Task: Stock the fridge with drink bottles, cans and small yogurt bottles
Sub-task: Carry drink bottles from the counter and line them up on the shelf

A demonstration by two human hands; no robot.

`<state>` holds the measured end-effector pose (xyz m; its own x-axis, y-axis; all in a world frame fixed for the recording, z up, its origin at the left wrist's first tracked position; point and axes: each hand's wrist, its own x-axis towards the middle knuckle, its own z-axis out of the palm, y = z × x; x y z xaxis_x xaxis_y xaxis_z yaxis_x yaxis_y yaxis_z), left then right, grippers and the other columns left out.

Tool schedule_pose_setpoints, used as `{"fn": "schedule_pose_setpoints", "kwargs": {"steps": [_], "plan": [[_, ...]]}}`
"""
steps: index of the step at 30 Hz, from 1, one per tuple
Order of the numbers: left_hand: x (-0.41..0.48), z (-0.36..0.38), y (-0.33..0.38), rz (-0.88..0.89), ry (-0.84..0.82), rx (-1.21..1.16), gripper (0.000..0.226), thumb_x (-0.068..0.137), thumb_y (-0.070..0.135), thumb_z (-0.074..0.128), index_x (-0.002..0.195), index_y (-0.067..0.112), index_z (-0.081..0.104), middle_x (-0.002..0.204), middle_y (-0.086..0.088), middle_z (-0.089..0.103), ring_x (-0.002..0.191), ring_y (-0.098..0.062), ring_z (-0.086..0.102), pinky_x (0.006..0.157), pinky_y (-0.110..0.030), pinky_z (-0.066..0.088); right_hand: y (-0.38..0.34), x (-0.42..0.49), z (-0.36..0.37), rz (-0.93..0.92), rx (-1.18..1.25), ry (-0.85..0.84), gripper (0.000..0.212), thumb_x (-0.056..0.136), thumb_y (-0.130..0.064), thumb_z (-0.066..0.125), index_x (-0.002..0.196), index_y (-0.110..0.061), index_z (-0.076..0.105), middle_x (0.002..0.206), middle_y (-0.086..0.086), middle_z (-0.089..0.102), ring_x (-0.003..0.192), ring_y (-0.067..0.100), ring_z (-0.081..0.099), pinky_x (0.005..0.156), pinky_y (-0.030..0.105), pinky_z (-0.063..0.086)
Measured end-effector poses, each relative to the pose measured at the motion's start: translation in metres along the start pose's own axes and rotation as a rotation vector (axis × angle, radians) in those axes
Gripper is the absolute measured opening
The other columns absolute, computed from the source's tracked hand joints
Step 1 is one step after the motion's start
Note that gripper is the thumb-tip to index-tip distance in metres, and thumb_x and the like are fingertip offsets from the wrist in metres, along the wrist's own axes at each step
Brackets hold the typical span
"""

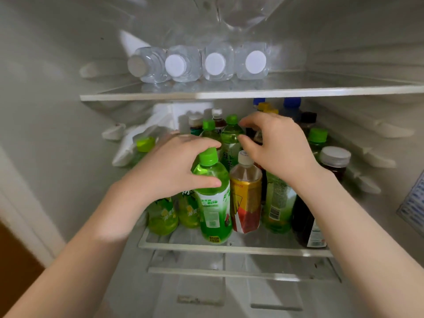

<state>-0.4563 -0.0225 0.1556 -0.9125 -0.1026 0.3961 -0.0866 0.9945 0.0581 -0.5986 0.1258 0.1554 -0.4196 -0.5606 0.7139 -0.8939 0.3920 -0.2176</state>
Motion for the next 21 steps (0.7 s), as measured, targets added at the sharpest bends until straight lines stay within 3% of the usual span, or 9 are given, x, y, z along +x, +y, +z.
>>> {"fn": "schedule_pose_setpoints", "kwargs": {"steps": [6,9,13,15,18,21], "plan": [[-0.038,-0.002,-0.002,-0.021,0.078,-0.205,0.055,0.066,0.06,0.064,0.115,0.041,0.051,0.113,0.018,0.061,0.096,0.002,0.055,0.081,-0.018,0.047,-0.006,0.022,0.014,-0.003,0.082,-0.181,0.031,0.087,-0.031,0.059,0.114,-0.018,0.063,0.103,0.004,0.069,0.097,0.024,0.064,0.082,0.042,0.053],[-0.053,-0.003,-0.007,-0.06,0.145,-0.27,0.046,0.066,0.055,0.07,0.106,0.037,0.056,0.102,0.021,0.063,0.095,0.005,0.055,0.08,-0.012,0.045,-0.01,0.032,0.021,-0.012,0.133,-0.254,0.024,0.087,-0.026,0.06,0.109,-0.02,0.065,0.1,-0.001,0.07,0.095,0.021,0.064,0.085,0.04,0.052],[-0.068,-0.001,-0.017,-0.17,0.258,-0.397,0.035,0.066,0.036,0.084,0.095,0.035,0.064,0.093,0.021,0.066,0.089,0.005,0.059,0.075,-0.019,0.049,-0.014,0.042,0.028,-0.026,0.153,-0.289,0.021,0.086,-0.023,0.06,0.106,-0.019,0.067,0.097,0.0,0.07,0.094,0.021,0.065,0.087,0.037,0.051],[-0.074,0.0,-0.019,-0.212,0.307,-0.448,0.028,0.07,0.036,0.08,0.094,0.031,0.067,0.087,0.018,0.066,0.084,0.001,0.061,0.073,-0.018,0.049,-0.014,0.049,0.03,-0.024,0.126,-0.289,0.022,0.087,-0.023,0.06,0.107,-0.018,0.067,0.099,0.003,0.07,0.095,0.022,0.064,0.087,0.035,0.05],[-0.076,0.0,-0.017,-0.183,0.346,-0.341,0.026,0.077,0.035,0.067,0.1,0.022,0.069,0.083,0.025,0.059,0.081,0.014,0.054,0.073,-0.004,0.038,-0.012,0.061,0.032,0.002,0.102,-0.328,0.024,0.088,-0.022,0.059,0.11,-0.016,0.066,0.105,0.006,0.069,0.101,0.024,0.062,0.09,0.034,0.049],[-0.074,-0.004,-0.014,-0.164,0.356,-0.36,0.03,0.081,0.032,0.064,0.107,0.019,0.069,0.097,0.014,0.064,0.09,0.003,0.056,0.083,-0.014,0.043,-0.015,0.069,0.036,0.01,0.09,-0.384,0.025,0.088,-0.023,0.06,0.112,-0.017,0.065,0.108,0.005,0.068,0.104,0.022,0.06,0.092,0.032,0.047]]}}
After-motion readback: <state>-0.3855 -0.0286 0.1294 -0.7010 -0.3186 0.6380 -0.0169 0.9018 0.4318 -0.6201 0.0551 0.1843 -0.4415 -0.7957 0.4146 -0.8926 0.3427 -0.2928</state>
